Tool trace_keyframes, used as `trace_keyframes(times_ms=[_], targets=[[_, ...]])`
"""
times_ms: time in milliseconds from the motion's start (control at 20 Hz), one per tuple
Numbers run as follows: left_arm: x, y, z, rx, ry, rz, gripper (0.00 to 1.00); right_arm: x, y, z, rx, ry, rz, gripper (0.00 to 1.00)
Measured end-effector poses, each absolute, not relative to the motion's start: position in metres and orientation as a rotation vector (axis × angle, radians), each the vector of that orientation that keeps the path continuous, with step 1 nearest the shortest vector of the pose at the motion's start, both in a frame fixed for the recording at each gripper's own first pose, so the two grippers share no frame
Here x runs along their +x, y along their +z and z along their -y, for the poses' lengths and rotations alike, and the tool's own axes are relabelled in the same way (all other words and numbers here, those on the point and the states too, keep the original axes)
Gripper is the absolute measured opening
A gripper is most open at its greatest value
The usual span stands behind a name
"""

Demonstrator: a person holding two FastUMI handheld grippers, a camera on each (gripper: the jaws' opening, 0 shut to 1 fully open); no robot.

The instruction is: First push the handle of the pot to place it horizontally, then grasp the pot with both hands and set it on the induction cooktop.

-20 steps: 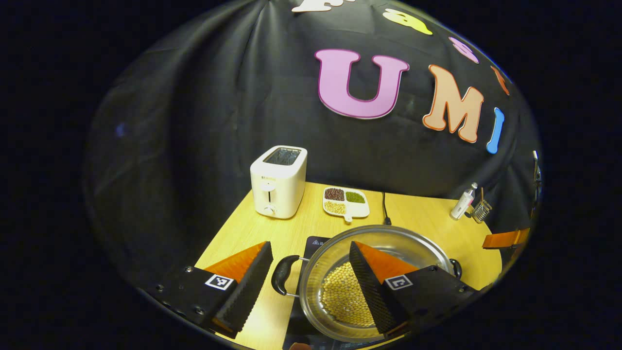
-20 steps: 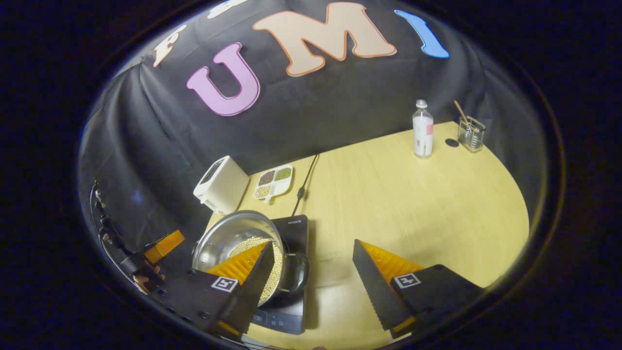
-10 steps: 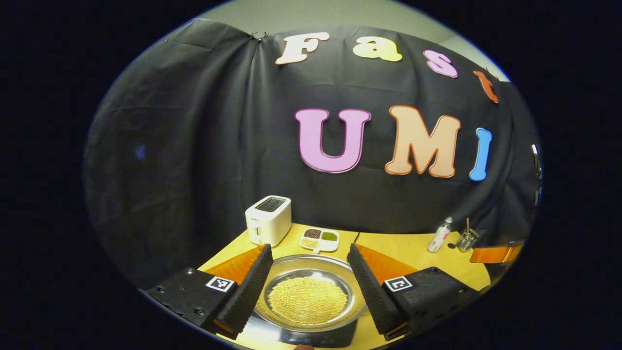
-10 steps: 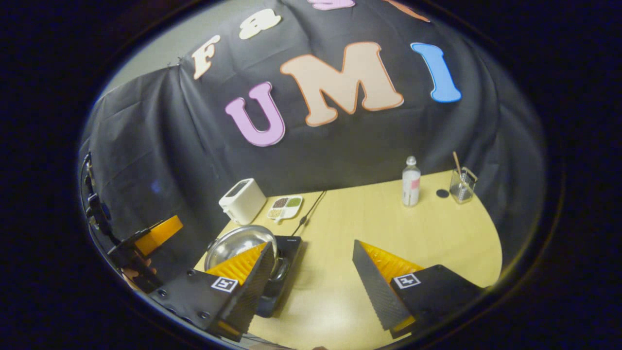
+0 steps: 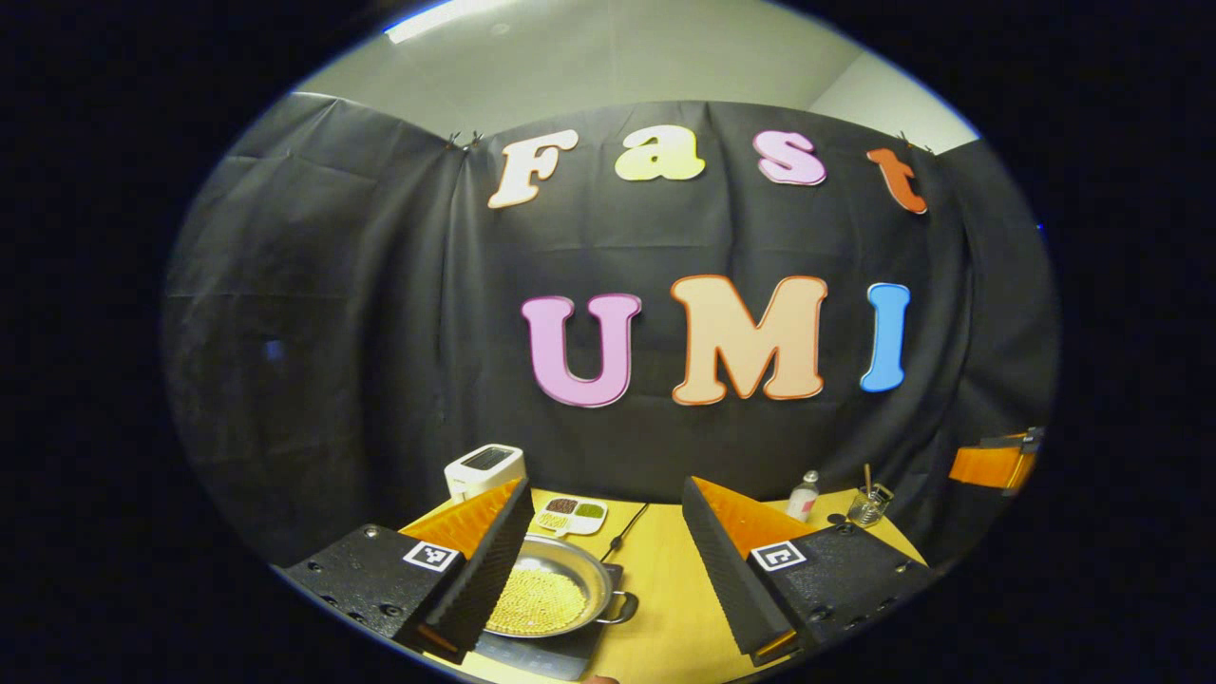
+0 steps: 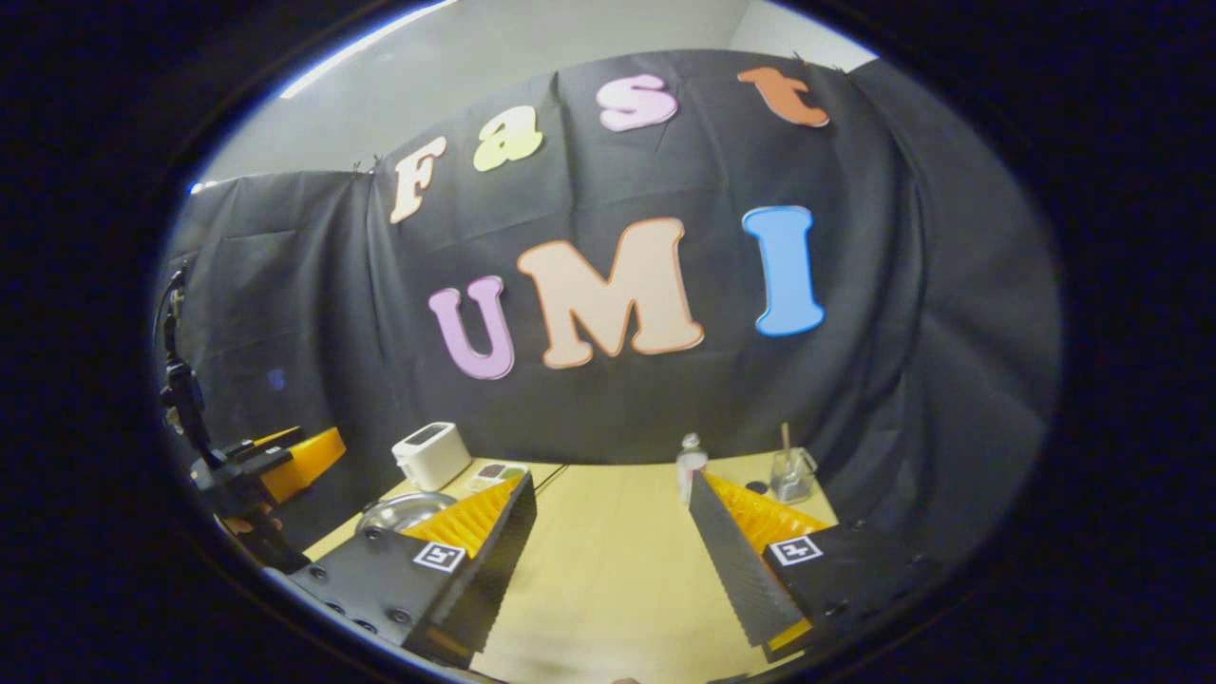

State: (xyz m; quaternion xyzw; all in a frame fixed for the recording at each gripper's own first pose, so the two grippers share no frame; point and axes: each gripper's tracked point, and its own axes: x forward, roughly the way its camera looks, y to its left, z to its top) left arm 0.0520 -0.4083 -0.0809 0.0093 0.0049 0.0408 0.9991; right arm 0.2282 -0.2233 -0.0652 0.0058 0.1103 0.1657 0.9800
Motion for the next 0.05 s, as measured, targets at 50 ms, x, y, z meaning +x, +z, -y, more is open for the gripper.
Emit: trace_keyframes(times_ms=[50], targets=[[0.0518,-0.078,0.4193,0.033,0.074,0.001,0.93,0.23,-0.0569,0.2358,0.003,0.312,-0.197,0.92]])
